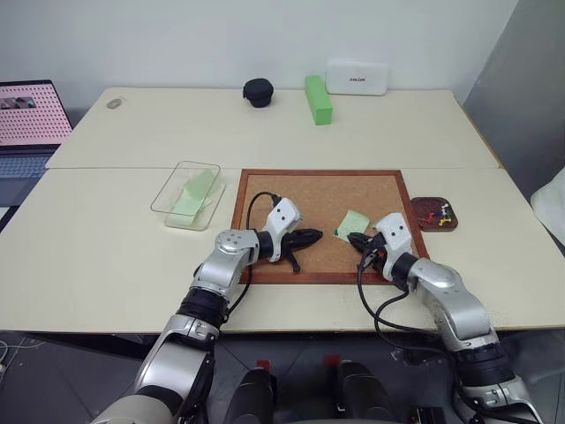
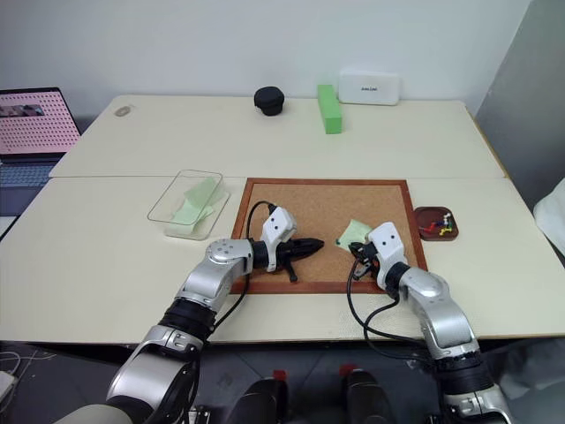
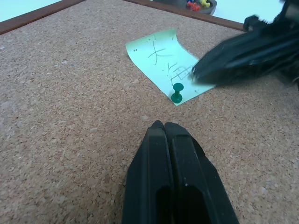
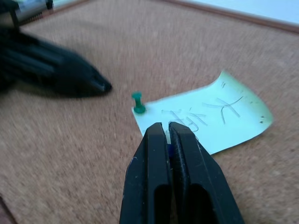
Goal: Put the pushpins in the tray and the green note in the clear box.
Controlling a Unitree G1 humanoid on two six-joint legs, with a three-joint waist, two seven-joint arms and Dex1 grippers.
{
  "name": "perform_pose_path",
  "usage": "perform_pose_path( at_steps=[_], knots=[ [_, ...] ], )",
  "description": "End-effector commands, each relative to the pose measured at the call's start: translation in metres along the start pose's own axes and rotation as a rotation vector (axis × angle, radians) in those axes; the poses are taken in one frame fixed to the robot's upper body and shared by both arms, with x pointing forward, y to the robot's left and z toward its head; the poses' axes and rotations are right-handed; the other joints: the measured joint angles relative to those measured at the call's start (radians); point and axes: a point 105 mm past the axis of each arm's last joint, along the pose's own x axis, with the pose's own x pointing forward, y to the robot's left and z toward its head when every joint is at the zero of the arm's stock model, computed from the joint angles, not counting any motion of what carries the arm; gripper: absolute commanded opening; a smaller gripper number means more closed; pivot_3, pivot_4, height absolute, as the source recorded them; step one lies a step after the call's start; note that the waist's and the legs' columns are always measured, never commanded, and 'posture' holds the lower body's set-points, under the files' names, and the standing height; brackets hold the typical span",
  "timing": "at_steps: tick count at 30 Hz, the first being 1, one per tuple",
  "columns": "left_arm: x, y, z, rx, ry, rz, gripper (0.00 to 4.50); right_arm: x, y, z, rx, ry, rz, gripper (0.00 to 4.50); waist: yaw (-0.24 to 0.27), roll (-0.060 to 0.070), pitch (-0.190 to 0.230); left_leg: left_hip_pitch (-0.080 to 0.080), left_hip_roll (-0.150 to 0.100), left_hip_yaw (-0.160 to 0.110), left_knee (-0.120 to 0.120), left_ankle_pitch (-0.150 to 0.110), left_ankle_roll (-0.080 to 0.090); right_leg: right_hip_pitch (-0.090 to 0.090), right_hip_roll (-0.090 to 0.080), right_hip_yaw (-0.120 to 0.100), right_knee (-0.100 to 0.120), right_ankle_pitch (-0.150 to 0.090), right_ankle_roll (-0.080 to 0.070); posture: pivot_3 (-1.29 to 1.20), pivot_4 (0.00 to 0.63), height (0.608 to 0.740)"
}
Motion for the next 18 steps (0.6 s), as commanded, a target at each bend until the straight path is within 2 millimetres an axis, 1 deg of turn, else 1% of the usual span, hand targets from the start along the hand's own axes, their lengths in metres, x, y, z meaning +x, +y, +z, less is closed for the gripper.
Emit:
perform_pose_path(
  at_steps=[1, 6, 7, 8, 10, 12, 15, 18],
  knots=[
    [0.000, -0.001, -0.009, -0.025, 0.023, 0.008, 0.00, -0.006, -0.012, 0.034, -0.031, -0.128, -0.055, 0.02, 0.000, 0.000, 0.000, 0.000, 0.000, 0.000, 0.000, 0.000, 0.000, 0.000, 0.000, 0.000, 0.000, 0.000, 0.000, 0.00, 0.150, 0.740],
    [-0.001, 0.000, -0.009, -0.026, 0.026, 0.005, 0.00, -0.010, -0.023, 0.035, -0.037, -0.124, -0.095, 0.02, 0.000, 0.000, 0.000, 0.001, 0.000, 0.000, 0.000, 0.000, 0.000, 0.000, 0.000, 0.000, 0.000, 0.000, 0.000, 0.00, 0.150, 0.740],
    [-0.001, 0.000, -0.009, -0.026, 0.026, 0.007, 0.00, -0.012, -0.030, 0.033, -0.052, -0.114, -0.118, 0.02, 0.000, 0.000, 0.000, 0.001, 0.000, 0.000, 0.000, 0.000, 0.000, 0.000, 0.000, 0.000, 0.000, 0.000, 0.000, 0.00, 0.150, 0.740],
    [-0.001, 0.001, -0.009, -0.026, 0.026, 0.008, 0.00, -0.015, -0.041, 0.031, -0.077, -0.101, -0.163, 0.02, 0.000, 0.000, 0.000, 0.001, 0.000, 0.000, 0.000, 0.000, 0.000, 0.000, 0.000, 0.000, 0.000, 0.000, 0.000, 0.00, 0.150, 0.740],
    [-0.002, 0.002, -0.008, -0.025, 0.027, 0.009, 0.00, -0.023, -0.074, 0.024, -0.183, -0.038, -0.320, 0.02, 0.000, 0.000, 0.000, 0.001, 0.000, 0.000, 0.000, 0.000, 0.000, 0.000, 0.000, 0.000, 0.000, 0.000, 0.000, 0.00, 0.150, 0.740],
    [-0.002, 0.002, -0.008, -0.024, 0.027, 0.009, 0.00, -0.031, -0.099, 0.025, -0.317, 0.003, -0.419, 0.02, 0.000, 0.000, 0.000, 0.001, 0.000, 0.001, 0.000, 0.000, 0.000, 0.000, 0.000, 0.001, 0.000, 0.000, 0.000, 0.00, 0.150, 0.740],
    [-0.002, 0.001, -0.009, -0.025, 0.035, 0.004, 0.00, -0.033, -0.108, 0.031, -0.513, 0.024, -0.394, 0.02, 0.000, 0.000, 0.000, 0.001, 0.000, 0.001, 0.000, 0.000, 0.000, 0.000, 0.000, 0.001, 0.000, 0.000, 0.000, 0.00, 0.150, 0.740],
    [-0.002, 0.000, -0.010, -0.024, 0.037, -0.003, 0.00, -0.034, -0.118, 0.029, -0.586, 0.055, -0.398, 0.02, -0.005, 0.000, 0.000, 0.002, 0.000, 0.001, -0.001, 0.000, 0.000, 0.000, 0.001, 0.001, 0.000, 0.000, 0.000, 0.00, 0.150, 0.740]
  ],
)
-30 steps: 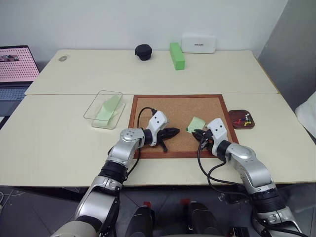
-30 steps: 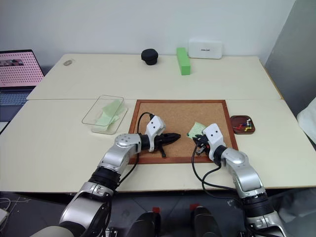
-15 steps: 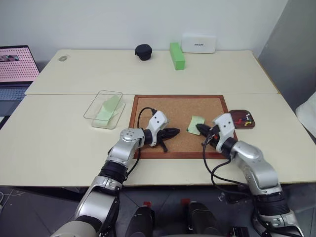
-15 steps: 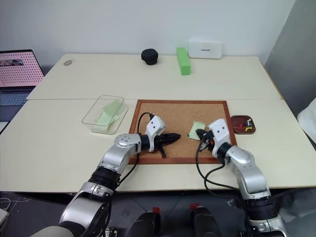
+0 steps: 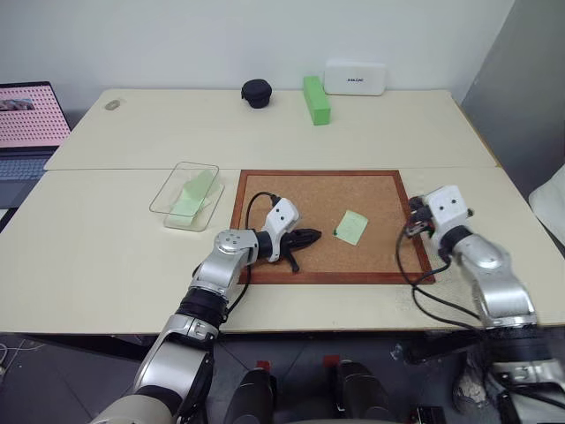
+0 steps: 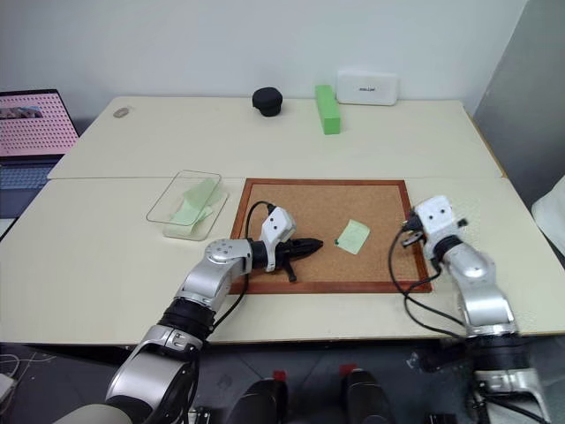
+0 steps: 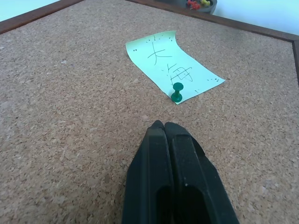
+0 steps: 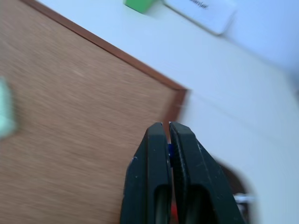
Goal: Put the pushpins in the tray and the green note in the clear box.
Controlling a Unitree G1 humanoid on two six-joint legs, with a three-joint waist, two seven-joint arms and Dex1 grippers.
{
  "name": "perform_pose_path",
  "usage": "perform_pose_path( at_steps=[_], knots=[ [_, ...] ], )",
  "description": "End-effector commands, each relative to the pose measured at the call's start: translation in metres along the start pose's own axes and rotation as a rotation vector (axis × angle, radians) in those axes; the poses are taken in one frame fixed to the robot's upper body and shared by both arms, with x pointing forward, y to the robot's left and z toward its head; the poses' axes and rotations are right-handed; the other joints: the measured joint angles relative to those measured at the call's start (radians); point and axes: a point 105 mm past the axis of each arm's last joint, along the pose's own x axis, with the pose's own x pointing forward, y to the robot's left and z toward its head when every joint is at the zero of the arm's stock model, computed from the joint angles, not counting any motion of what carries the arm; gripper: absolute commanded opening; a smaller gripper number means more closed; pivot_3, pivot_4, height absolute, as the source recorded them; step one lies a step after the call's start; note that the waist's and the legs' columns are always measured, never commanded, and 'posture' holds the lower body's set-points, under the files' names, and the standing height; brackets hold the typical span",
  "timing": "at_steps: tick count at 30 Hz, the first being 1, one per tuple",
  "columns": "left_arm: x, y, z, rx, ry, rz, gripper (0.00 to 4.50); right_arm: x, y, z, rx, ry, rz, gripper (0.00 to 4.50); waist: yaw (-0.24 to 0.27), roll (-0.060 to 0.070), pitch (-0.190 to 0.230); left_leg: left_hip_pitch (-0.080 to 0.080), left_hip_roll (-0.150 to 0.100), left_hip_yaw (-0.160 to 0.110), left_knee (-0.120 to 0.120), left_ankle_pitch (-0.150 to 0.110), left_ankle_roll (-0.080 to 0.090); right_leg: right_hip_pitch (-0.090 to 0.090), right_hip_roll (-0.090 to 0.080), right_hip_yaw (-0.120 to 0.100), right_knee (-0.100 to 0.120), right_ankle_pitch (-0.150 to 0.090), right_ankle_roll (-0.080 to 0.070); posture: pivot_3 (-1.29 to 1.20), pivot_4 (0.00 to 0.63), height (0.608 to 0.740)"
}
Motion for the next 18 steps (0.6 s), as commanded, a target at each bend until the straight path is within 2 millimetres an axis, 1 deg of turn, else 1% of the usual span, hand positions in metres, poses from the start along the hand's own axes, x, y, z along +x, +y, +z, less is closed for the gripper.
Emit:
perform_pose_path(
  at_steps=[1, 4, 8, 10, 11, 14, 15, 18],
  knots=[
    [0.001, -0.003, -0.008, -0.021, 0.031, -0.007, 0.00, 0.007, -0.012, 0.010, -0.132, -0.049, -0.013, 0.02, -0.002, 0.000, 0.000, 0.001, 0.000, 0.000, 0.000, 0.000, 0.000, 0.000, 0.000, 0.000, 0.000, 0.000, 0.000, 0.00, 0.150, 0.740],
    [0.001, -0.003, -0.009, -0.024, 0.035, -0.006, 0.00, 0.011, -0.013, 0.004, -0.130, -0.044, -0.009, 0.02, -0.002, 0.000, 0.000, 0.001, -0.001, 0.000, 0.001, 0.000, 0.000, 0.001, 0.000, 0.001, 0.000, 0.000, 0.000, 0.00, 0.150, 0.740],
    [0.001, -0.003, -0.009, -0.027, 0.034, -0.002, 0.00, 0.014, -0.014, -0.009, -0.146, -0.002, -0.014, 0.02, 0.000, 0.000, 0.000, 0.001, -0.001, 0.000, 0.001, 0.000, 0.000, 0.001, 0.000, 0.001, 0.000, 0.000, 0.000, 0.00, 0.150, 0.740],
    [0.000, -0.003, -0.009, -0.029, 0.033, -0.001, 0.00, 0.015, -0.016, -0.015, -0.156, 0.019, -0.021, 0.53, 0.000, 0.000, 0.000, 0.001, -0.001, 0.000, 0.000, 0.000, 0.000, 0.001, 0.000, 0.001, 0.000, 0.000, 0.000, 0.00, 0.150, 0.740],
    [0.000, -0.003, -0.009, -0.030, 0.033, 0.000, 0.00, 0.016, -0.018, -0.016, -0.157, 0.023, -0.028, 0.65, 0.000, 0.000, 0.000, 0.001, -0.001, 0.000, 0.000, 0.000, 0.000, 0.001, 0.000, 0.001, 0.000, 0.000, 0.000, 0.00, 0.150, 0.740],
    [-0.001, -0.003, -0.009, -0.031, 0.033, 0.002, 0.00, 0.017, -0.023, -0.017, -0.169, 0.024, -0.053, 1.38, -0.001, 0.000, 0.000, 0.001, -0.001, 0.000, 0.001, 0.000, 0.000, 0.001, -0.001, 0.001, 0.000, 0.000, 0.000, 0.00, 0.150, 0.740],
    [-0.001, -0.003, -0.009, -0.029, 0.032, 0.004, 0.00, 0.017, -0.024, -0.017, -0.172, 0.024, -0.057, 1.55, -0.001, 0.000, 0.000, 0.001, -0.001, 0.000, 0.001, 0.000, 0.000, 0.001, -0.001, 0.001, 0.000, 0.000, 0.000, 0.00, 0.150, 0.740],
    [0.000, -0.002, -0.006, -0.031, 0.020, 0.008, 0.00, 0.018, -0.025, -0.018, -0.164, 0.023, -0.067, 2.30, -0.001, 0.000, 0.000, 0.001, -0.001, 0.000, 0.001, 0.000, 0.000, 0.001, 0.000, 0.001, 0.000, 0.000, 0.000, 0.00, 0.150, 0.740]
  ],
)
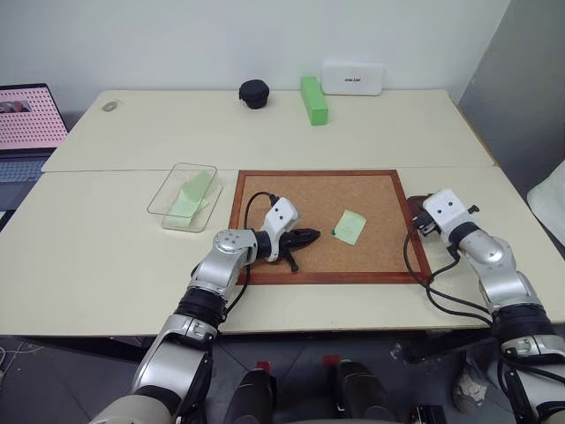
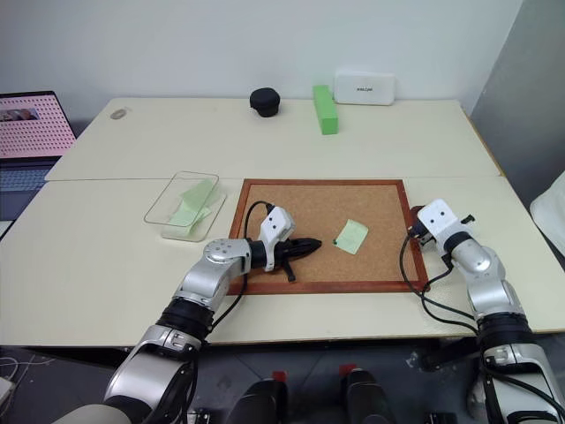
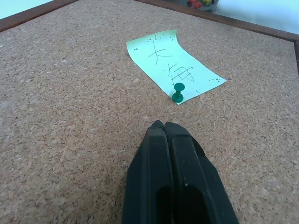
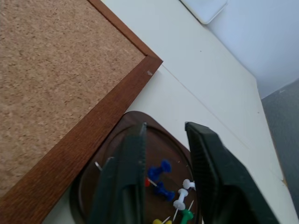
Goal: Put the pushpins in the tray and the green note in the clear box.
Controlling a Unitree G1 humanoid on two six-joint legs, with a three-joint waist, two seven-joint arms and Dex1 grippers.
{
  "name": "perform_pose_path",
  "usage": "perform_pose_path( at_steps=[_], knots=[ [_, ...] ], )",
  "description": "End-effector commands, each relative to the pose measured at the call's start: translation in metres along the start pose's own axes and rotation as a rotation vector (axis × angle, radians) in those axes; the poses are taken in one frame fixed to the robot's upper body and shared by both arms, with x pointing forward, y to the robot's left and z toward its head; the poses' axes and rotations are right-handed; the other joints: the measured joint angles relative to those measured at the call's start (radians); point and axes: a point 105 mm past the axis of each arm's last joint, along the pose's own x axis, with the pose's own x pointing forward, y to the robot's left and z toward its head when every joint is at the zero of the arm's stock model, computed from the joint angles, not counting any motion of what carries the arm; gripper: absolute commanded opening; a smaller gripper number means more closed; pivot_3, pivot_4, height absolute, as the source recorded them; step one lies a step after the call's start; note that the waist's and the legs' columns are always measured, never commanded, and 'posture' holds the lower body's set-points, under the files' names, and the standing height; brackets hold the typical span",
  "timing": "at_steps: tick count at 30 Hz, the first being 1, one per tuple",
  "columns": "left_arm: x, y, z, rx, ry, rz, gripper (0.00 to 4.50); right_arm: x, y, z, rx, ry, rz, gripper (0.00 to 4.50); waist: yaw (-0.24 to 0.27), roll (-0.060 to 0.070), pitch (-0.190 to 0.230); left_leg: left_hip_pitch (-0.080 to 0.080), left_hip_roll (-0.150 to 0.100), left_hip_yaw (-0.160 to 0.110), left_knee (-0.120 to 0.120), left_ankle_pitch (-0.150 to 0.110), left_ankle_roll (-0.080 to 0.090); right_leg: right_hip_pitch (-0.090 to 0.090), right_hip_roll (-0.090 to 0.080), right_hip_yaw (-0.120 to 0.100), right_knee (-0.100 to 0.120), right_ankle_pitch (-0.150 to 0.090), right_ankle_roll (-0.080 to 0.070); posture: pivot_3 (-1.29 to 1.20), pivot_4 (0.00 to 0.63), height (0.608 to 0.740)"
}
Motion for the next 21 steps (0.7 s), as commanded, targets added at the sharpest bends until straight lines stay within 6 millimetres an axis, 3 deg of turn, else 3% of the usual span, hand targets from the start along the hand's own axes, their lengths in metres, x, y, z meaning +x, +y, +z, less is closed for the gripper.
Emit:
perform_pose_path(
  at_steps=[1, 11, 21],
  knots=[
    [0.000, -0.001, -0.005, -0.020, 0.012, 0.006, 0.00, 0.001, -0.017, 0.012, -0.020, -0.045, -0.060, 2.53, 0.000, 0.000, 0.000, 0.000, 0.000, 0.000, 0.000, 0.000, 0.000, 0.000, 0.000, 0.000, 0.000, 0.000, 0.000, 0.00, 0.150, 0.740],
    [0.001, -0.003, -0.003, -0.019, 0.007, -0.004, 0.00, -0.003, -0.015, 0.017, 0.018, -0.085, -0.065, 4.46, 0.001, 0.000, 0.000, 0.000, 0.000, 0.000, 0.000, 0.000, 0.000, 0.000, 0.000, 0.000, 0.000, 0.000, 0.000, 0.00, 0.150, 0.740],
    [0.002, -0.002, -0.003, -0.022, 0.002, 0.008, 0.00, -0.027, 0.064, 0.077, 0.471, -0.318, 0.337, 4.46, 0.001, 0.000, 0.000, 0.000, 0.000, -0.001, 0.000, 0.000, 0.000, 0.000, 0.000, 0.000, 0.000, 0.000, 0.000, 0.00, 0.150, 0.740]
  ],
)
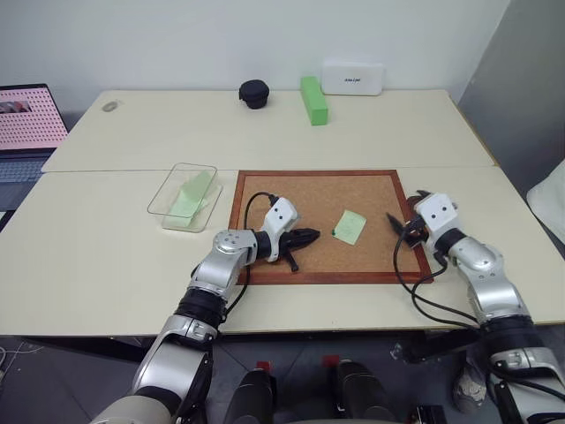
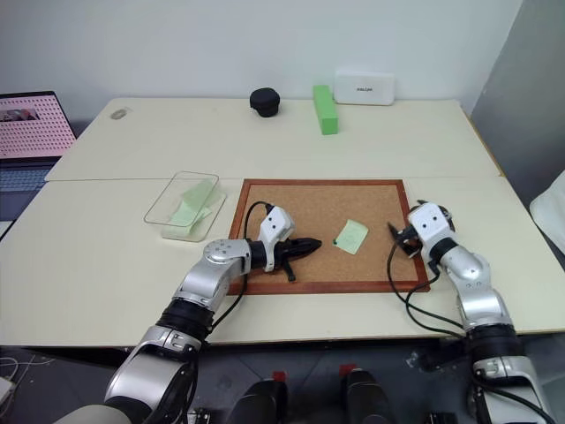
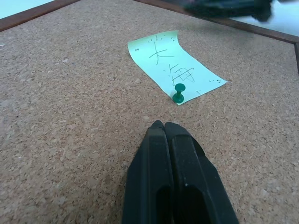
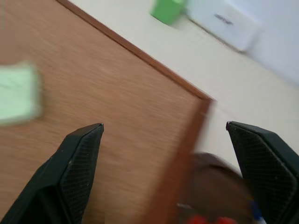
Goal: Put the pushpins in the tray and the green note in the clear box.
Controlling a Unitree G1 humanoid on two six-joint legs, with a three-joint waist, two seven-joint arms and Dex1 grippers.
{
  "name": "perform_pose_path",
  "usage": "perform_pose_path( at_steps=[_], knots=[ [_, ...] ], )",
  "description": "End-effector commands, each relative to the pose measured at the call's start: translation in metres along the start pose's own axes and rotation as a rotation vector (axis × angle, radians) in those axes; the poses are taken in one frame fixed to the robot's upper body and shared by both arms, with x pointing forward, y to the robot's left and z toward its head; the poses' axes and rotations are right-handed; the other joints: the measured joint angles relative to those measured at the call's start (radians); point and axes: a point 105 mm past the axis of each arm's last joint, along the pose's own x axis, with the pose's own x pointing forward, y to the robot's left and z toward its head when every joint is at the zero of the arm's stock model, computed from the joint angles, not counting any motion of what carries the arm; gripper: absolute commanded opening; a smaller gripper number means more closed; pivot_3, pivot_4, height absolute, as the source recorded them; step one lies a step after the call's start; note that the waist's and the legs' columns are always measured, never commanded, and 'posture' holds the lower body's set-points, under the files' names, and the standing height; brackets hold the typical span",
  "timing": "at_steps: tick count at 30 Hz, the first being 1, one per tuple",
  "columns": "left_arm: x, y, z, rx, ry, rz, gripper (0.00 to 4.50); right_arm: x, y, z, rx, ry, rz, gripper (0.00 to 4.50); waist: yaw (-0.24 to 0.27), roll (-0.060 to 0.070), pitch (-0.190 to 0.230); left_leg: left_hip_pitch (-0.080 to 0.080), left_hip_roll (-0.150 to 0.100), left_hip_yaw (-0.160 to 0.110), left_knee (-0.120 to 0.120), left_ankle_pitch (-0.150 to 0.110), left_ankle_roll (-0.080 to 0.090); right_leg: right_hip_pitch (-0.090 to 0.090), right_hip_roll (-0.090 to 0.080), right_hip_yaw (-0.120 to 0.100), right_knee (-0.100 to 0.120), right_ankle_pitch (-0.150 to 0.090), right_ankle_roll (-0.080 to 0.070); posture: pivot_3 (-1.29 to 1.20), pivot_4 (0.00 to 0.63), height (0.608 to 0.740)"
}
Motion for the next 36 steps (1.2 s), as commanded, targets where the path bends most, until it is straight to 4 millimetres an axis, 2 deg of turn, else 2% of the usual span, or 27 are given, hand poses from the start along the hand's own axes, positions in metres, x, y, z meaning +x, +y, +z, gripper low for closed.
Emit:
perform_pose_path(
  at_steps=[1, 5, 11, 19, 24, 27, 31, 36],
  knots=[
    [0.001, -0.002, -0.004, -0.014, 0.011, 0.001, 0.00, 0.000, 0.019, 0.032, 0.104, -0.104, 0.093, 4.46, 0.000, 0.000, 0.000, 0.000, 0.000, 0.000, 0.000, 0.000, 0.000, 0.000, 0.000, 0.000, 0.000, 0.000, 0.000, 0.00, 0.150, 0.740],
    [0.000, -0.003, -0.006, -0.018, 0.012, 0.003, 0.00, 0.003, 0.051, 0.038, 0.113, -0.098, 0.209, 4.46, 0.001, 0.000, 0.000, 0.000, 0.000, 0.000, 0.000, 0.000, 0.000, 0.000, 0.000, 0.000, 0.000, 0.000, 0.000, 0.00, 0.150, 0.740],
    [-0.002, -0.003, -0.005, -0.018, 0.010, 0.004, 0.00, 0.014, 0.071, 0.035, 0.107, -0.083, 0.265, 4.46, 0.000, 0.000, 0.000, 0.000, 0.000, 0.000, 0.000, 0.000, 0.000, 0.000, 0.000, -0.001, 0.000, 0.000, 0.000, 0.00, 0.150, 0.740],
    [-0.005, -0.006, -0.008, -0.018, 0.019, -0.006, 0.00, 0.035, 0.083, 0.028, 0.096, -0.052, 0.319, 4.46, -0.002, 0.000, 0.000, 0.000, 0.000, 0.000, 0.000, 0.000, 0.000, 0.000, 0.000, -0.001, 0.000, 0.000, 0.000, 0.00, 0.150, 0.740],
    [-0.006, -0.007, -0.010, -0.021, 0.021, -0.007, 0.00, 0.042, 0.082, 0.021, 0.081, -0.031, 0.333, 4.46, -0.002, 0.000, 0.000, 0.000, 0.000, 0.000, 0.000, 0.000, 0.000, 0.000, 0.000, -0.001, 0.000, 0.000, 0.000, 0.00, 0.150, 0.740],
    [-0.007, -0.007, -0.009, -0.024, 0.022, -0.003, 0.00, 0.046, 0.081, 0.019, 0.080, -0.024, 0.336, 4.05, -0.002, 0.000, 0.000, 0.000, 0.000, 0.000, 0.000, 0.000, 0.000, 0.000, 0.000, -0.001, 0.000, 0.000, 0.000, 0.00, 0.150, 0.740],
    [-0.008, -0.006, -0.009, -0.027, 0.023, 0.000, 0.00, 0.047, 0.081, 0.017, 0.082, -0.021, 0.343, 3.07, -0.004, 0.000, 0.000, 0.000, 0.000, 0.000, 0.000, 0.000, 0.000, 0.000, 0.000, -0.001, 0.000, 0.000, 0.000, 0.00, 0.150, 0.740],
    [-0.009, -0.004, -0.010, -0.027, 0.029, 0.006, 0.00, 0.047, 0.076, 0.015, 0.080, -0.016, 0.328, 2.25, -0.004, 0.000, 0.000, 0.000, 0.000, 0.000, 0.000, 0.000, 0.000, 0.000, 0.000, -0.001, 0.000, 0.000, 0.000, 0.00, 0.150, 0.740]
  ],
)
